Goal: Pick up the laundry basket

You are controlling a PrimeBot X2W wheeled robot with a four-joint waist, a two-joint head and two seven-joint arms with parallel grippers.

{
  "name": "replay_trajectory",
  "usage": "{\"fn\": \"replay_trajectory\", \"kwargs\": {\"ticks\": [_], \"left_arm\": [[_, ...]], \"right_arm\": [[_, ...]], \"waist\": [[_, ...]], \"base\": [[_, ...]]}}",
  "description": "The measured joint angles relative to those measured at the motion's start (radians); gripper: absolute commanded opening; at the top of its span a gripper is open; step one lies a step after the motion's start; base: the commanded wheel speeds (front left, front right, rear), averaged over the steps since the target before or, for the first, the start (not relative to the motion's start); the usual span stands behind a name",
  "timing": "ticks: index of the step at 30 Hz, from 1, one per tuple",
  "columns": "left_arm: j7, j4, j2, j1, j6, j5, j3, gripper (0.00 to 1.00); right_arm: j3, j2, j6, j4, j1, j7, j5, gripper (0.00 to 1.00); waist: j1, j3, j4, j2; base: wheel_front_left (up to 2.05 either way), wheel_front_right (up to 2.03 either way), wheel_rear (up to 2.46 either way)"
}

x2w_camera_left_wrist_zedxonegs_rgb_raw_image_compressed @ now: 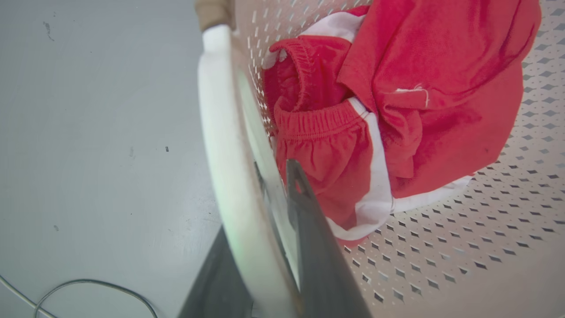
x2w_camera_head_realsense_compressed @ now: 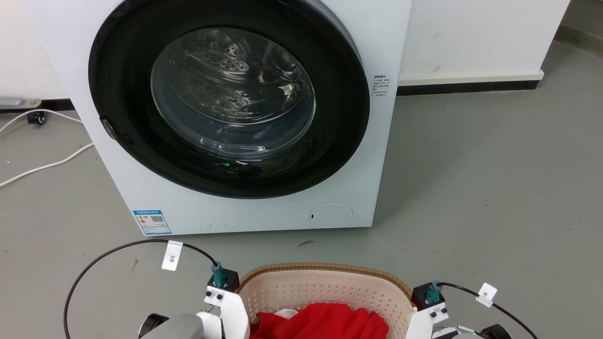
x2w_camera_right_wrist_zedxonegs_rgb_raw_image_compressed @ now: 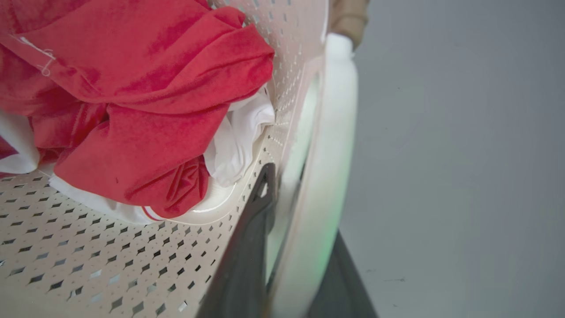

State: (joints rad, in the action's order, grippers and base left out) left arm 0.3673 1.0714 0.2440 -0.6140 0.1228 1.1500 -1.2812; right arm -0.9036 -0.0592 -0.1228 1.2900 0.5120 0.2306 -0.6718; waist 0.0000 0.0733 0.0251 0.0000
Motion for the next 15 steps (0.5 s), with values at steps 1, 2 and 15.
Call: {"fn": "replay_trajectory", "kwargs": {"ticks": [1, 2, 15], "left_arm": [[0.000, 0.000, 0.000, 0.000, 0.000, 0.000, 0.000, 0.00], [0.000, 0.000, 0.000, 0.000, 0.000, 0.002, 0.000, 0.00], [0.001, 0.001, -0.004, 0.011, 0.000, 0.006, -0.001, 0.00]], "right_arm": [[-0.002, 0.000, 0.000, 0.000, 0.000, 0.000, -0.002, 0.00], [-0.004, 0.000, 0.000, 0.000, 0.000, 0.000, -0.004, 0.00], [-0.025, -0.005, 0.000, 0.001, 0.001, 0.008, -0.014, 0.00]], "waist": [[0.0000, 0.000, 0.000, 0.0000], [0.0000, 0.001, 0.000, 0.0000], [0.0000, 0.004, 0.001, 0.0000]], "base": [[0.00, 0.00, 0.00], [0.00, 0.00, 0.00], [0.00, 0.00, 0.00]]}}
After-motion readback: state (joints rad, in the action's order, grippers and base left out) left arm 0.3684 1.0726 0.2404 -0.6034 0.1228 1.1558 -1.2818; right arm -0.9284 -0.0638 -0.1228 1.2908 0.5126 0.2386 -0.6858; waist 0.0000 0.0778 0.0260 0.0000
